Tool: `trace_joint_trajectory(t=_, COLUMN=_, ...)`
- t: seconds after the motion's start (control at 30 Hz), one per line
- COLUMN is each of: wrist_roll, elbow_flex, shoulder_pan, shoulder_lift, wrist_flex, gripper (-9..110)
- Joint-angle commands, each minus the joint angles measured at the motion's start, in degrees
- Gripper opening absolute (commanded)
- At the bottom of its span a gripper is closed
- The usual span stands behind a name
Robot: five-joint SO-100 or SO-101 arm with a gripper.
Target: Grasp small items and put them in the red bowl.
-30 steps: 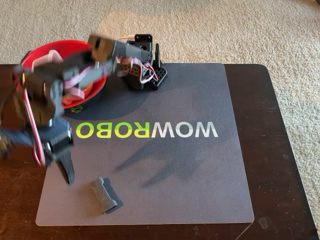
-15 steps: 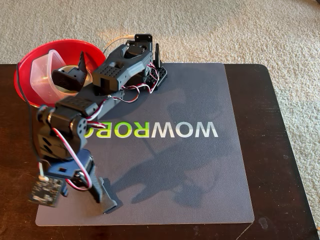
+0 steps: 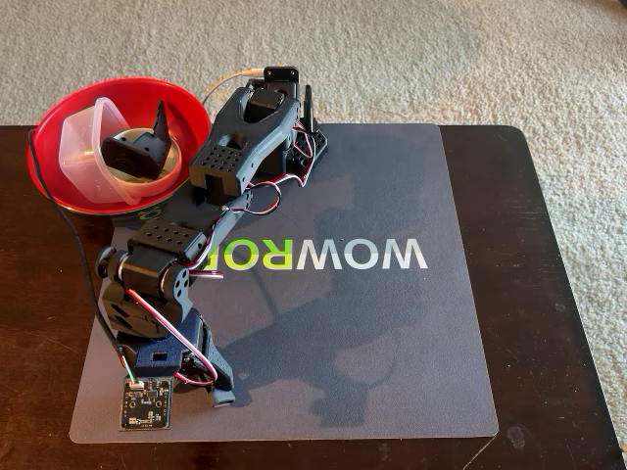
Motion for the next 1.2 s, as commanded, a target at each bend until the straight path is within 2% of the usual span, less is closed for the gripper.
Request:
trace_joint_trajectory(t=0.0, wrist_roll=-0.9, elbow_flex=-0.6, shoulder_pan=-2.6, shoulder_lift=-0.8, wrist_flex=0.1, gripper=32)
trace_joint_trajectory(t=0.07, wrist_roll=-2.7, elbow_flex=-0.6, shoulder_pan=-3.1, shoulder_lift=-1.1, wrist_flex=0.1, gripper=30)
trace_joint_trajectory(t=0.13, wrist_roll=-5.6, elbow_flex=-0.6, shoulder_pan=-3.7, shoulder_lift=-1.1, wrist_flex=0.1, gripper=13)
trace_joint_trajectory(t=0.27, wrist_roll=-10.6, elbow_flex=-0.6, shoulder_pan=-4.2, shoulder_lift=-0.5, wrist_flex=0.0, gripper=2)
trace_joint_trajectory(t=0.57, wrist_roll=-21.1, elbow_flex=-0.6, shoulder_pan=-1.4, shoulder_lift=1.3, wrist_flex=0.1, gripper=0)
trace_joint_trajectory(t=0.8, wrist_roll=-43.5, elbow_flex=3.1, shoulder_pan=5.3, shoulder_lift=19.3, wrist_flex=0.3, gripper=0)
trace_joint_trajectory(t=1.0, wrist_roll=-53.0, elbow_flex=39.2, shoulder_pan=14.0, shoulder_lift=54.9, wrist_flex=0.2, gripper=0)
trace_joint_trajectory(t=1.17, wrist_roll=-51.9, elbow_flex=72.5, shoulder_pan=19.3, shoulder_lift=86.9, wrist_flex=0.1, gripper=0)
